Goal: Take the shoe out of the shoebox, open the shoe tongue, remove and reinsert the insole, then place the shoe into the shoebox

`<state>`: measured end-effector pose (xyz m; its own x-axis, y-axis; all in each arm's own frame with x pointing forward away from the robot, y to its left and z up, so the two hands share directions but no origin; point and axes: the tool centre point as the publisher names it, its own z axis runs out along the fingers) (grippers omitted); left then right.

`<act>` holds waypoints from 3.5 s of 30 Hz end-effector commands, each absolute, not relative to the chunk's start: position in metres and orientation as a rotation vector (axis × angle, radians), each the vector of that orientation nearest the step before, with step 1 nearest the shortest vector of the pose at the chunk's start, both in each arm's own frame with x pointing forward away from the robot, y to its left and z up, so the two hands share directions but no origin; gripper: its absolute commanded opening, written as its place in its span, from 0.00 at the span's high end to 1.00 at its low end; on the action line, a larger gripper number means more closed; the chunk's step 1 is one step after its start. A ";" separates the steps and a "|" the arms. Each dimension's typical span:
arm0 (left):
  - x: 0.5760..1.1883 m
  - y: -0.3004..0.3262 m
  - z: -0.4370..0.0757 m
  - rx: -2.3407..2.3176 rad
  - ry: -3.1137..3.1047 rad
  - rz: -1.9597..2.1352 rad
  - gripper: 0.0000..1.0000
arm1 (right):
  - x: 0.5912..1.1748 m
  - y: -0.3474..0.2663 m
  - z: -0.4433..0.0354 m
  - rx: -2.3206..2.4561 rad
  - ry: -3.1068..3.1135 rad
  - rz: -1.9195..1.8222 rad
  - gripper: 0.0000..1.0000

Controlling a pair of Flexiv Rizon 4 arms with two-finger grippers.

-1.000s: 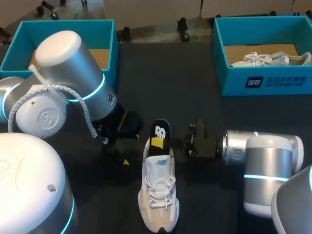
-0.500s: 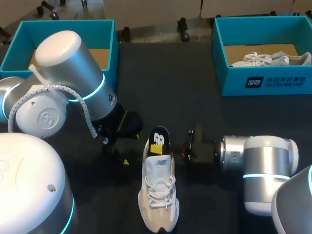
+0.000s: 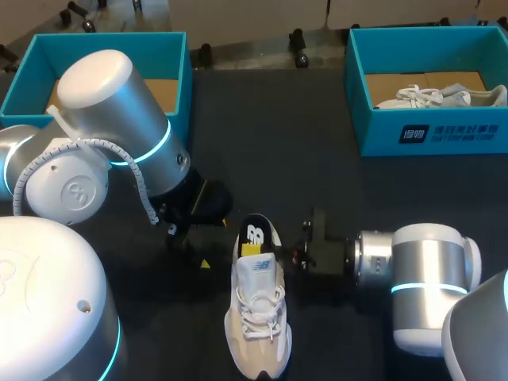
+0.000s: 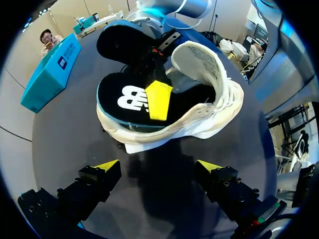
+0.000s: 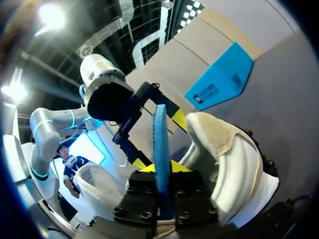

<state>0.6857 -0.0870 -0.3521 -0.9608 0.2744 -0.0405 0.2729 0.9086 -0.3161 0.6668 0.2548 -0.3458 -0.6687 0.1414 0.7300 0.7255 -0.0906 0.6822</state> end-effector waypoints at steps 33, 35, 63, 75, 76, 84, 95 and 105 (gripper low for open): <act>0.685 -0.087 -0.352 -0.440 -3.066 0.505 0.00 | 0.672 0.249 -0.340 -1.022 -1.765 -1.818 1.00; 0.685 -0.087 -0.352 -0.440 -3.066 0.505 0.00 | 0.667 0.250 -0.343 -1.030 -1.755 -1.813 1.00; 0.685 -0.087 -0.352 -0.440 -3.066 0.505 0.00 | 0.674 0.242 -0.324 -1.026 -1.838 -1.840 1.00; 0.685 -0.087 -0.352 -0.440 -3.066 0.505 0.00 | 0.667 0.248 -0.345 -1.052 -1.771 -1.800 1.00; 0.685 -0.087 -0.352 -0.440 -3.066 0.505 0.00 | 0.665 0.249 -0.346 -1.054 -1.768 -1.796 1.00; 0.685 -0.087 -0.352 -0.440 -3.066 0.505 0.00 | 0.660 0.249 -0.335 -1.072 -1.808 -1.817 0.69; 0.685 -0.087 -0.352 -0.440 -3.066 0.505 0.00 | 0.668 0.245 -0.305 -1.053 -1.930 -1.810 0.00; 0.685 -0.087 -0.352 -0.440 -3.066 0.505 0.00 | 0.667 0.230 -0.292 -1.096 -1.995 -1.751 0.00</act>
<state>0.6857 -0.0870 -0.3520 -0.9608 0.2744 -0.0406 0.2729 0.9086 -0.3161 0.6697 0.2342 -0.3021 -0.6820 0.3444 0.6451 0.6769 -0.0366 0.7352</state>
